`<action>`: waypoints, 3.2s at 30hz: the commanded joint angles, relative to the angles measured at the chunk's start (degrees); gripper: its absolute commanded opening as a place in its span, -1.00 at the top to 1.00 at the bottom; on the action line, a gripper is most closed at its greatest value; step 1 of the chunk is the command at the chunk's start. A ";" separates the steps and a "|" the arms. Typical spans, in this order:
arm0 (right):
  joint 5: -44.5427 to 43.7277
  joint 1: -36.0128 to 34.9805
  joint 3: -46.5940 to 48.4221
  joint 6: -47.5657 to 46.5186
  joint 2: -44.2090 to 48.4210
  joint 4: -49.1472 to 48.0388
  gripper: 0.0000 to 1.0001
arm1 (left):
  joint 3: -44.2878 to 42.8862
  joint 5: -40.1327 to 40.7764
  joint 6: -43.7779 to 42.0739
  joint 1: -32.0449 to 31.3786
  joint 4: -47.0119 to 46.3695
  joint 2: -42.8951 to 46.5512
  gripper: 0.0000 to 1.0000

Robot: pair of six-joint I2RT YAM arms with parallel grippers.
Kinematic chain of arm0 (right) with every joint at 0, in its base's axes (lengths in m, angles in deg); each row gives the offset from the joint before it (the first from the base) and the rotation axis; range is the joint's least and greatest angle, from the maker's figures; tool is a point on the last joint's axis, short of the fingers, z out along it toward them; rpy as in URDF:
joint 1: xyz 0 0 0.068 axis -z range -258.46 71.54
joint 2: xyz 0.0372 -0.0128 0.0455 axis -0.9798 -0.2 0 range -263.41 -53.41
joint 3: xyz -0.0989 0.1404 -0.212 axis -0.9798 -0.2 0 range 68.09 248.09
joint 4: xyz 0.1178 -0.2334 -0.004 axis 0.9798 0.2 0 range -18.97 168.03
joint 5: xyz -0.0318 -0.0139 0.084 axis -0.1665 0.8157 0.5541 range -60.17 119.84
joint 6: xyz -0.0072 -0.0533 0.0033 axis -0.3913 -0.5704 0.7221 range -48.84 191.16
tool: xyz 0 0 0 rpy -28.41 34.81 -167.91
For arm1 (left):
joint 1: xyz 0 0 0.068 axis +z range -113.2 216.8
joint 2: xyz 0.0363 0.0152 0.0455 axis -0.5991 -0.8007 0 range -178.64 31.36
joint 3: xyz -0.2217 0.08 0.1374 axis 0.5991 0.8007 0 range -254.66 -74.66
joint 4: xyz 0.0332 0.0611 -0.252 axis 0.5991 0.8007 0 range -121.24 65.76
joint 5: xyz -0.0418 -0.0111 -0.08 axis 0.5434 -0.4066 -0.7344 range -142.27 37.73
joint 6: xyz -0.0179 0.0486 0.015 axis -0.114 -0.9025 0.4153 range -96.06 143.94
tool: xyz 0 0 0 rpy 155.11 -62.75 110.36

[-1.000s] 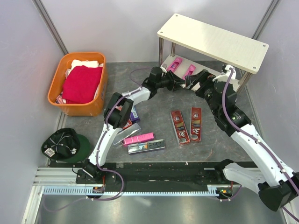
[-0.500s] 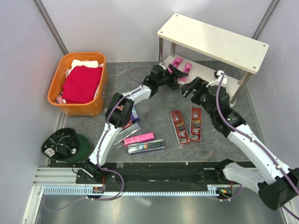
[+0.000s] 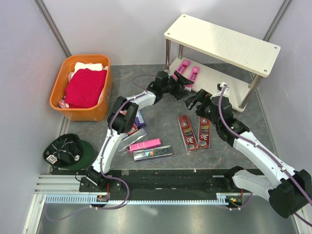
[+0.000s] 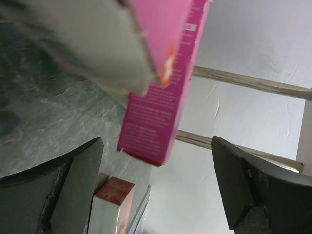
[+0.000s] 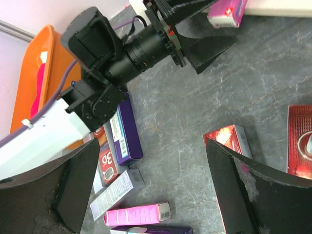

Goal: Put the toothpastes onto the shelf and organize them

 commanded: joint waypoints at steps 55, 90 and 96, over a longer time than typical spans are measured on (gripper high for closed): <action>2.54 14.56 11.82 5.07 -40.83 -30.73 -0.53 | 73.66 12.59 -35.38 1.38 9.70 73.24 -0.99; 10.10 16.15 34.77 9.46 -64.04 -28.09 0.27 | 75.77 12.41 -34.59 1.38 9.88 74.47 -0.98; 13.52 15.97 35.04 9.11 -65.27 -28.09 0.28 | 75.42 12.33 -34.41 1.38 9.88 73.60 -0.98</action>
